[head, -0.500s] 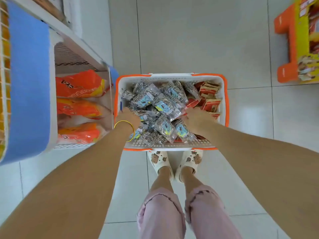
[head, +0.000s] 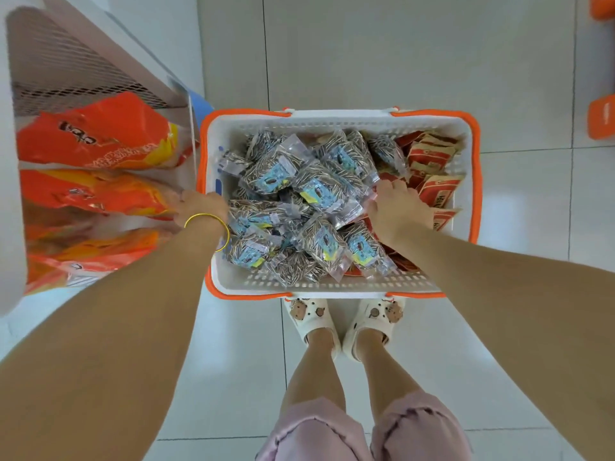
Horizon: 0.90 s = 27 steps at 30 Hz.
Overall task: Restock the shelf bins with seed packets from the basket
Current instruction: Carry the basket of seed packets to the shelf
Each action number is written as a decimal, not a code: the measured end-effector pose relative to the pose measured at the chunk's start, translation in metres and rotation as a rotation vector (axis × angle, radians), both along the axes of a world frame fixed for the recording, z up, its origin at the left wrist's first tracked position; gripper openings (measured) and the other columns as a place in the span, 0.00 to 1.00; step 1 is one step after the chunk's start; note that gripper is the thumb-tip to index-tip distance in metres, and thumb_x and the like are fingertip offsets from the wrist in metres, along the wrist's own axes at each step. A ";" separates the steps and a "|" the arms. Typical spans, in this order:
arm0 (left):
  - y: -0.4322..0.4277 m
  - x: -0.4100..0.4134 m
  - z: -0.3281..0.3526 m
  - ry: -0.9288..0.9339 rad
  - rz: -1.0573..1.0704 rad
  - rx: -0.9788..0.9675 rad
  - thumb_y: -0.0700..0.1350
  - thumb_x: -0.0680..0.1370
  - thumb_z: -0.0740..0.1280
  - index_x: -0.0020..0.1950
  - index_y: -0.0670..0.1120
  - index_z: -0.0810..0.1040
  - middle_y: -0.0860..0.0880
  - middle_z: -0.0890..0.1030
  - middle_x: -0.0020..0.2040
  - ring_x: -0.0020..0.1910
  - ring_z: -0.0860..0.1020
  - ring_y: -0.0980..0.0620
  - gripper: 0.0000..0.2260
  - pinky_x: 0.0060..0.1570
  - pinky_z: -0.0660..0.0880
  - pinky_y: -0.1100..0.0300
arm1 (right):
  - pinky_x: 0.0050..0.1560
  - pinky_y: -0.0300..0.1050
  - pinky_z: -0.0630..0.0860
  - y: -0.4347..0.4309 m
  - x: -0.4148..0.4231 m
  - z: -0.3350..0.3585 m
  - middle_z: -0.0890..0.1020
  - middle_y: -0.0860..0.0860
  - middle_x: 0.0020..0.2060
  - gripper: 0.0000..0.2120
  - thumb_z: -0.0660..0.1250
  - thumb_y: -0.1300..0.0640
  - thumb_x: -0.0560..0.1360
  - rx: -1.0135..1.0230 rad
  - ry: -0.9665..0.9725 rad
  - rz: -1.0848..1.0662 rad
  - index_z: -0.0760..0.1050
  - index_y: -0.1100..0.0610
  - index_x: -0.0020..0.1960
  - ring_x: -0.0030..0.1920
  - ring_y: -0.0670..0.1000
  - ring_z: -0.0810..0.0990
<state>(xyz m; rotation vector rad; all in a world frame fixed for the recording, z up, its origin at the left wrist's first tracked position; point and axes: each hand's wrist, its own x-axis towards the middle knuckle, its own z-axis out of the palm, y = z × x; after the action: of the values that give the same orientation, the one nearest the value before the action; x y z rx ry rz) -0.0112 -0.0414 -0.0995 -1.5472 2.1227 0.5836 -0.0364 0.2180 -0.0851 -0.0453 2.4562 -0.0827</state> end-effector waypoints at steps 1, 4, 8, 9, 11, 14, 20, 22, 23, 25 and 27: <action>0.008 0.001 0.009 0.031 -0.018 -0.104 0.44 0.79 0.57 0.69 0.37 0.63 0.38 0.66 0.69 0.68 0.65 0.39 0.20 0.65 0.63 0.47 | 0.49 0.53 0.72 0.002 0.003 0.000 0.71 0.58 0.59 0.16 0.53 0.53 0.81 -0.005 0.003 -0.025 0.64 0.60 0.65 0.60 0.59 0.71; 0.060 0.009 0.055 0.195 -0.180 -0.225 0.44 0.80 0.56 0.68 0.40 0.63 0.40 0.68 0.67 0.63 0.71 0.38 0.18 0.52 0.69 0.47 | 0.47 0.53 0.70 0.005 0.012 0.009 0.70 0.58 0.60 0.17 0.55 0.54 0.80 0.015 -0.012 -0.109 0.64 0.60 0.65 0.61 0.60 0.70; 0.143 -0.003 0.079 0.256 -0.271 0.043 0.43 0.82 0.52 0.67 0.44 0.62 0.41 0.77 0.56 0.48 0.77 0.37 0.13 0.37 0.65 0.52 | 0.55 0.56 0.70 0.024 0.017 0.021 0.67 0.59 0.65 0.20 0.58 0.53 0.78 0.043 -0.047 -0.386 0.61 0.59 0.68 0.65 0.61 0.66; 0.159 -0.007 0.079 0.260 -0.271 0.092 0.43 0.82 0.52 0.66 0.44 0.62 0.42 0.78 0.53 0.45 0.76 0.38 0.12 0.37 0.66 0.52 | 0.59 0.56 0.69 0.032 0.017 0.019 0.65 0.60 0.67 0.22 0.58 0.53 0.78 0.037 -0.056 -0.462 0.59 0.59 0.69 0.66 0.62 0.65; 0.180 -0.012 0.073 0.249 -0.278 0.146 0.43 0.82 0.52 0.66 0.45 0.62 0.42 0.78 0.50 0.40 0.74 0.41 0.12 0.37 0.67 0.52 | 0.62 0.56 0.67 0.051 0.013 0.010 0.61 0.60 0.70 0.26 0.59 0.56 0.77 0.029 -0.057 -0.607 0.55 0.57 0.72 0.68 0.63 0.64; 0.195 -0.012 0.061 0.259 -0.342 0.136 0.43 0.82 0.52 0.66 0.44 0.61 0.43 0.78 0.47 0.38 0.73 0.42 0.12 0.37 0.68 0.51 | 0.64 0.57 0.67 0.084 0.004 -0.008 0.55 0.60 0.73 0.32 0.58 0.61 0.76 0.056 -0.066 -0.796 0.48 0.54 0.76 0.68 0.63 0.63; 0.210 -0.012 0.047 0.306 -0.398 0.150 0.44 0.82 0.54 0.64 0.42 0.61 0.46 0.72 0.41 0.37 0.71 0.42 0.12 0.37 0.68 0.50 | 0.66 0.56 0.67 0.122 0.000 -0.032 0.64 0.57 0.71 0.38 0.61 0.56 0.78 -0.075 -0.243 -1.100 0.37 0.52 0.77 0.68 0.61 0.65; 0.213 -0.012 0.047 0.318 -0.395 0.167 0.44 0.82 0.55 0.65 0.42 0.61 0.46 0.71 0.42 0.38 0.71 0.42 0.13 0.38 0.68 0.50 | 0.65 0.57 0.67 0.126 0.005 -0.024 0.66 0.56 0.70 0.35 0.61 0.54 0.78 -0.070 -0.214 -1.049 0.43 0.54 0.77 0.68 0.60 0.66; 0.213 -0.012 0.049 0.318 -0.386 0.173 0.44 0.82 0.55 0.65 0.42 0.61 0.46 0.71 0.42 0.38 0.71 0.42 0.13 0.38 0.68 0.50 | 0.63 0.56 0.68 0.126 0.008 -0.017 0.68 0.56 0.69 0.31 0.60 0.53 0.78 -0.033 -0.147 -0.989 0.49 0.55 0.76 0.67 0.60 0.67; 0.210 -0.012 0.054 0.307 -0.370 0.178 0.44 0.82 0.56 0.66 0.41 0.61 0.45 0.71 0.43 0.39 0.71 0.42 0.14 0.39 0.68 0.50 | 0.53 0.53 0.72 0.120 0.015 0.001 0.75 0.54 0.59 0.18 0.58 0.51 0.79 -0.056 0.053 -0.903 0.63 0.55 0.66 0.59 0.58 0.74; 0.204 -0.011 0.061 0.302 -0.358 0.178 0.43 0.82 0.56 0.67 0.41 0.60 0.42 0.74 0.45 0.40 0.73 0.40 0.15 0.40 0.68 0.50 | 0.41 0.50 0.76 0.107 0.019 0.019 0.78 0.50 0.43 0.06 0.57 0.51 0.79 -0.327 0.154 -0.967 0.66 0.52 0.52 0.44 0.56 0.80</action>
<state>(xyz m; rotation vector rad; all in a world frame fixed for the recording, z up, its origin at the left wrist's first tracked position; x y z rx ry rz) -0.0224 0.1625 -0.0384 -0.9997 2.4162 0.8910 -0.0176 0.3246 -0.0660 1.0182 2.3606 -0.9162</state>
